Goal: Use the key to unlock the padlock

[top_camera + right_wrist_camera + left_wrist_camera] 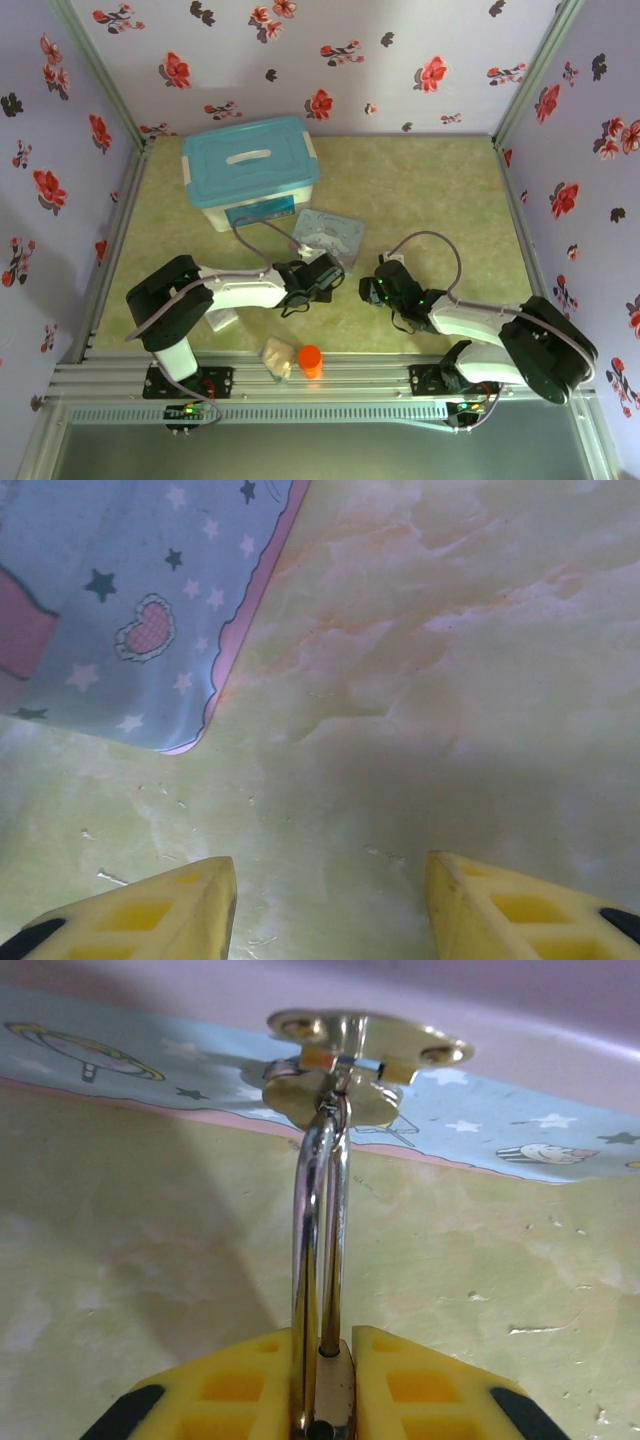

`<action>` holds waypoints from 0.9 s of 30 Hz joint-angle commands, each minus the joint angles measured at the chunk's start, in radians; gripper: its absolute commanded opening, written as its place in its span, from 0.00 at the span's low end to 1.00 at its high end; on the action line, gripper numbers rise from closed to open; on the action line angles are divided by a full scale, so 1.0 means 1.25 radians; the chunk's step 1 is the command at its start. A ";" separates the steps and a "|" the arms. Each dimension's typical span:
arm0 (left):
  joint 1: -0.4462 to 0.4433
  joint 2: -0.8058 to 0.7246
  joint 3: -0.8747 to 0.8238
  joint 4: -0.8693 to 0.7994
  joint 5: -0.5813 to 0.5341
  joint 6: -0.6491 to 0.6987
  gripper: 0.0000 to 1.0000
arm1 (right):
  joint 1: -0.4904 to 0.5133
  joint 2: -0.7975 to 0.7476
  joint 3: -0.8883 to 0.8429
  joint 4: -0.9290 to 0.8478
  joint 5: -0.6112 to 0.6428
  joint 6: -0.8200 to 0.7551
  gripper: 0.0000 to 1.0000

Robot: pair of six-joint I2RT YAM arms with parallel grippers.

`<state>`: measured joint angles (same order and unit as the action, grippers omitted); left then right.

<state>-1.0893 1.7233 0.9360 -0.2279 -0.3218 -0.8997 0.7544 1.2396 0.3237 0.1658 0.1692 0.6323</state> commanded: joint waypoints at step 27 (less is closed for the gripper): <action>-0.094 0.100 0.167 -0.226 -0.097 0.018 0.18 | -0.003 -0.039 -0.060 0.069 0.005 0.054 0.51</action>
<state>-1.1965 1.8297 1.1271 -0.4759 -0.4301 -0.8616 0.7544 1.1999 0.2691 0.2237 0.1688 0.6823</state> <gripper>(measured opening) 0.190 0.512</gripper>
